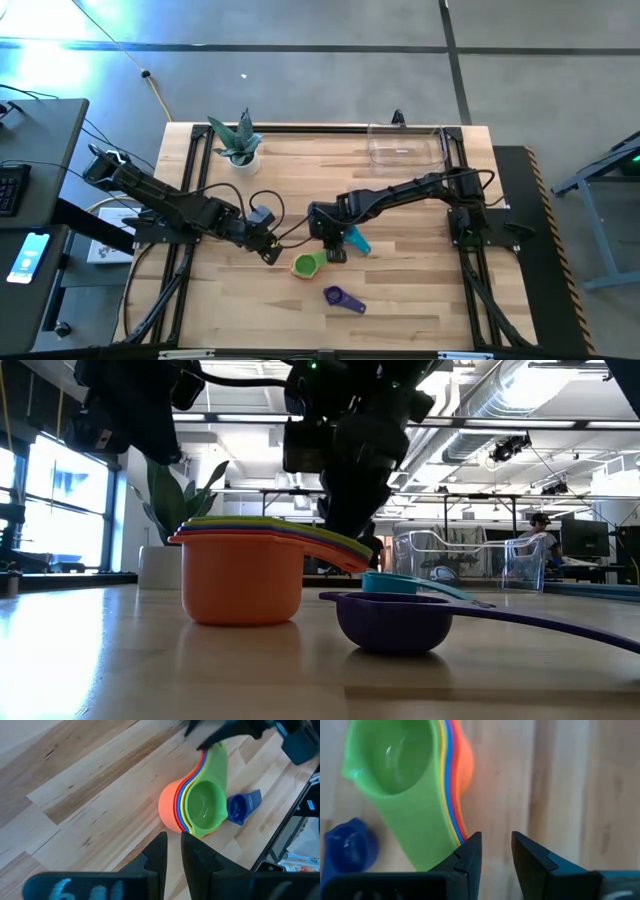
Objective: Nest measuring cups in basket
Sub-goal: Stack the blue measuring cup into the green measuring cup
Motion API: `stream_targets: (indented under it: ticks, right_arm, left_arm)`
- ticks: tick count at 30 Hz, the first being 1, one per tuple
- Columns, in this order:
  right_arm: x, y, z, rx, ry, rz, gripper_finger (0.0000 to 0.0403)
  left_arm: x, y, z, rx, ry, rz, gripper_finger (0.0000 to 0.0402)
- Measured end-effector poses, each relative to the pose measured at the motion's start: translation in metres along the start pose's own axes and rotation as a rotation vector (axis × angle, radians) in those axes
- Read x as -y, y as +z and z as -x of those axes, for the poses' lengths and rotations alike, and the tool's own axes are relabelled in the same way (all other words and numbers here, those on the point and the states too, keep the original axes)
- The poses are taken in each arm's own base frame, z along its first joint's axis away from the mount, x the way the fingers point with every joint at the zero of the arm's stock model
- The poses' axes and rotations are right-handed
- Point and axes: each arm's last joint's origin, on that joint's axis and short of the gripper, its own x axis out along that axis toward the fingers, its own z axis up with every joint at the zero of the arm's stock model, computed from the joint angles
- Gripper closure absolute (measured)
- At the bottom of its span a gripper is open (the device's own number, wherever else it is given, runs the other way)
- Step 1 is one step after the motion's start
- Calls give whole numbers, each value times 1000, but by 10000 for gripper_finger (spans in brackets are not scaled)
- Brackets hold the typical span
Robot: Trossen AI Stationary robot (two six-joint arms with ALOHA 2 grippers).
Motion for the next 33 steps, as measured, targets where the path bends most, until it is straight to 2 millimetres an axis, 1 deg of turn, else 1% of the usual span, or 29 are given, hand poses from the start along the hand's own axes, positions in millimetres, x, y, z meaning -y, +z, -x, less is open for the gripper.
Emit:
stream_targets:
  ticks: [6, 11, 13, 17, 20, 26, 33]
  right_arm:
    - [-7, -1, -1, -12, 52, -35, 305]
    - [-9, -1, -1, -17, 91, -72, 305]
    - [-8, -1, -1, -16, 75, -74, 306]
    - [-5, -3, 2, -25, -36, -125, 306]
    - [-1, -3, 14, -17, -91, -176, 307]
    - [5, -7, 48, -19, -173, -212, 307]
    - [23, -17, 80, -72, -211, -215, 307]
  left_arm:
    - [0, 0, 0, 0, 0, -13, 355]
    - [0, 0, 0, 0, 1, -23, 355]
    - [0, 0, 0, 0, 1, -26, 355]
    - [0, 0, 0, 0, 1, -26, 355]
    - [0, 0, 0, 0, 1, -32, 355]
    - [0, 0, 0, 0, 1, -41, 355]
    - [0, 0, 0, 0, 1, -40, 355]
